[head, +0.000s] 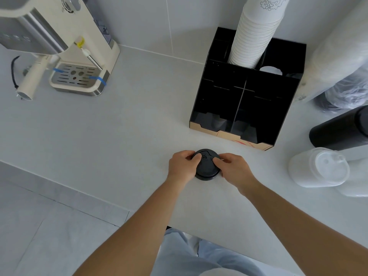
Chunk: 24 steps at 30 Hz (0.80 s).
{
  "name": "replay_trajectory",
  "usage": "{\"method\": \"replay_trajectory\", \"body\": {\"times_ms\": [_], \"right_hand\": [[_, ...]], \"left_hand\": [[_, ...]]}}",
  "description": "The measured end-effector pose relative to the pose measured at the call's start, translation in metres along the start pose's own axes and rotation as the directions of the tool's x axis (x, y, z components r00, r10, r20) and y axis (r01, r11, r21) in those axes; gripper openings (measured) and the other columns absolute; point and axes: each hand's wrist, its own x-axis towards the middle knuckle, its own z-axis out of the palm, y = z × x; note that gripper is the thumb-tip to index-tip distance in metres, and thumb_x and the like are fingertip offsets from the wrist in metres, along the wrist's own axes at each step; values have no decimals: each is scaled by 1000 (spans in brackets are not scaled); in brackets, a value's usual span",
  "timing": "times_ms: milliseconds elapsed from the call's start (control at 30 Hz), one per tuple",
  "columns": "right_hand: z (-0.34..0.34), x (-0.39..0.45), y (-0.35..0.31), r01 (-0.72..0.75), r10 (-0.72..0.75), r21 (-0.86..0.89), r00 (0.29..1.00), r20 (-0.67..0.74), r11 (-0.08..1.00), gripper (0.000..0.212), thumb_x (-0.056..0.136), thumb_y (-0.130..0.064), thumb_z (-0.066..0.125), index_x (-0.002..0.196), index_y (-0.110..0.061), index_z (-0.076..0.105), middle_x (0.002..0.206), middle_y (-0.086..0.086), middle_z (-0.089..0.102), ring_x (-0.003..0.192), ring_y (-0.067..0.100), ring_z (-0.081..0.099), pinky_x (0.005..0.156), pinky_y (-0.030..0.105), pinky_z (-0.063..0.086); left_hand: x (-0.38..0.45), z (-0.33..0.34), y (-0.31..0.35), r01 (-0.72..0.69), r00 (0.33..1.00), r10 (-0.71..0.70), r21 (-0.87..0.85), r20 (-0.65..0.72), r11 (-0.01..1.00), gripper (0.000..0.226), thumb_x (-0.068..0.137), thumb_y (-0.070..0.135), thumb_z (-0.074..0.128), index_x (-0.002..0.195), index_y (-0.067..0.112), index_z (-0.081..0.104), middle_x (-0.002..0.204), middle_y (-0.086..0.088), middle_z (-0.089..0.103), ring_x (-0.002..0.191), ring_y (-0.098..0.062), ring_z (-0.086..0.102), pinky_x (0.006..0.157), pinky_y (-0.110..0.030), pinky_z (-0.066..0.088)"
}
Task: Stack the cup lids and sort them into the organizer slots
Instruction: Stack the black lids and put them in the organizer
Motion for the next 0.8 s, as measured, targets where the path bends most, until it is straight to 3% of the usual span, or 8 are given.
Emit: {"method": "replay_trajectory", "body": {"times_ms": [100, 233, 333, 467, 633, 700, 800], "right_hand": [[4, -1, -2, 26, -29, -93, 999, -32, 995, 32, 97, -35, 53, 119, -16, 67, 102, 3, 68, 92, 24, 62, 79, 33, 54], [4, -3, -1, 9, -21, -182, 998, -65, 983, 42, 96, -44, 53, 125, -15, 60, 110, 5, 65, 97, 25, 61, 82, 35, 54], [2, -3, 0, 10, -17, -185, 999, -38, 983, 39, 95, -45, 54, 119, -15, 63, 109, 5, 65, 97, 25, 60, 82, 35, 53], [0, -5, -2, 1, -5, -140, 1000, -27, 990, 37, 95, -43, 56, 118, -14, 64, 105, 4, 63, 94, 24, 59, 74, 30, 48], [2, -6, -4, -13, 10, -89, 999, -30, 996, 34, 95, -40, 57, 112, -13, 69, 101, 5, 69, 91, 24, 62, 73, 33, 53], [1, -6, -3, -38, 38, -10, 999, -24, 999, 30, 93, -37, 59, 105, -12, 73, 99, 8, 72, 88, 25, 64, 80, 39, 56], [-1, -11, -1, -73, 72, 88, 997, 12, 993, 23, 92, -32, 62, 99, -13, 73, 94, 5, 71, 83, 21, 61, 84, 38, 55]], "left_hand": [[2, 3, 3, 17, 1000, -19, 62, 25, 998, 18, 88, 29, 61, 71, 24, 63, 84, -5, 67, 82, -26, 62, 78, -36, 54], [1, 1, -4, 27, 1000, -27, 73, -3, 997, 30, 87, 39, 62, 94, 11, 70, 91, -3, 70, 86, -21, 64, 68, -25, 47], [-4, -2, -14, 15, 1000, -16, 48, 12, 999, 40, 80, 45, 61, 81, 5, 67, 77, -12, 68, 69, -24, 60, 63, -35, 49], [-9, -10, -22, 64, 995, -66, 27, 78, 998, 47, 69, 44, 58, 64, -2, 46, 61, -10, 39, 59, -19, 38, 61, -34, 33], [-22, -8, -22, 100, 992, -95, -62, 81, 993, 36, 74, 31, 60, 56, 9, 40, 62, -10, 35, 61, -20, 31, 63, -32, 28], [-25, -5, -21, 133, 990, -127, -111, 59, 985, 33, 78, 24, 62, 53, 15, 43, 62, -8, 35, 62, -21, 31, 62, -30, 29], [-27, -5, -23, 156, 987, -147, -184, 60, 970, 30, 79, 22, 63, 54, 12, 50, 59, -5, 36, 64, -22, 31, 64, -30, 33]]}}
